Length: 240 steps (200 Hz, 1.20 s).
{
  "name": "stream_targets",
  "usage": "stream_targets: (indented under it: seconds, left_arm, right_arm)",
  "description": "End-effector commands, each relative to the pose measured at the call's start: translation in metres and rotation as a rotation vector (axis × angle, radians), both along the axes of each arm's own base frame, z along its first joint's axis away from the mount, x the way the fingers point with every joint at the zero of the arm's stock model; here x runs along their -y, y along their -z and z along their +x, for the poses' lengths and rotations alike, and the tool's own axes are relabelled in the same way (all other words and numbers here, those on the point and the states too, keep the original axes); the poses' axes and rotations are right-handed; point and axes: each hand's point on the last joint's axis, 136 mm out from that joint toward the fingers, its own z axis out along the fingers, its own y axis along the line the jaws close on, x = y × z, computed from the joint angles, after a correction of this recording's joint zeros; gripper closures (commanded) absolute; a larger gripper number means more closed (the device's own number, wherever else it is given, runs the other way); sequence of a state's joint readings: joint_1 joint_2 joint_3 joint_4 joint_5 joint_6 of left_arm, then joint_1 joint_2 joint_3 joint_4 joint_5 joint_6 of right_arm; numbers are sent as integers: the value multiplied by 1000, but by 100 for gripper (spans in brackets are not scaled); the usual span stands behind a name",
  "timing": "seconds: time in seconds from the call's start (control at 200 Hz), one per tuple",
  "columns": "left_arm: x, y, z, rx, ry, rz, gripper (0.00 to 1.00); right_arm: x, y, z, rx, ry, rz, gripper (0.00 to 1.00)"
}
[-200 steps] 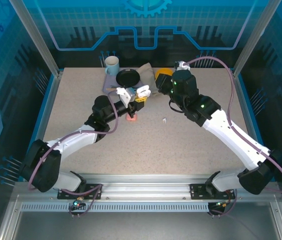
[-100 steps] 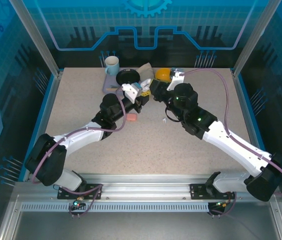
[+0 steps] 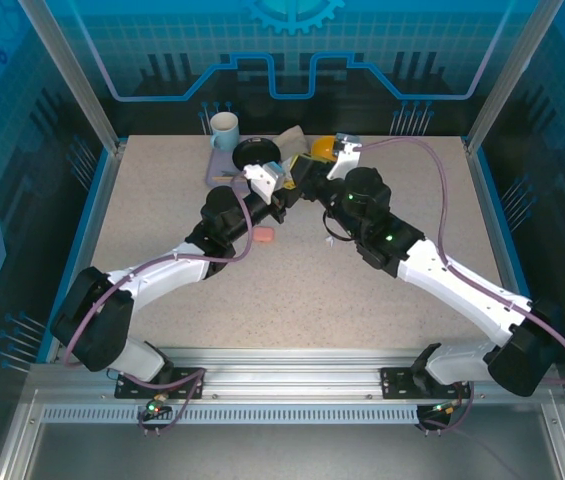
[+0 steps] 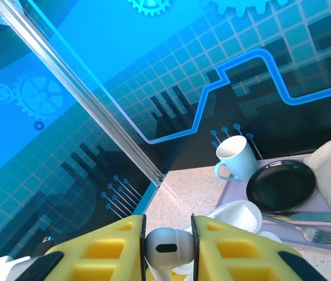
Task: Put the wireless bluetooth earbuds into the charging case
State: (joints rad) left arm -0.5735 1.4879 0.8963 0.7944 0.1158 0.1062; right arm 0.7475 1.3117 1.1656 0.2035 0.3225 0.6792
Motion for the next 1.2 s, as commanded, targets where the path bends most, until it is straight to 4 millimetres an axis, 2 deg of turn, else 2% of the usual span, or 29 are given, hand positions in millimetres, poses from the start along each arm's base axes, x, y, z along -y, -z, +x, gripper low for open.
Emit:
stream_targets:
  seconds: [0.0, 0.595, 0.91, 0.985, 1.196]
  left_arm:
    - [2, -29, -1, 52, -3, -57, 100]
    - [5, -34, -3, 51, 18, -69, 100]
    - [8, -35, -4, 48, 32, -67, 100]
    - [8, -34, -4, 46, 35, -65, 100]
    - [10, -34, -6, 43, 44, -63, 100]
  right_arm:
    - [-7, -2, -1, 9, -27, 49, 76]
    - [-2, 17, 8, -32, -14, 41, 78]
    - [7, 19, 13, -25, 10, 24, 78]
    - [9, 11, 14, -1, 13, 45, 78]
    - [7, 15, 18, -7, 7, 32, 79]
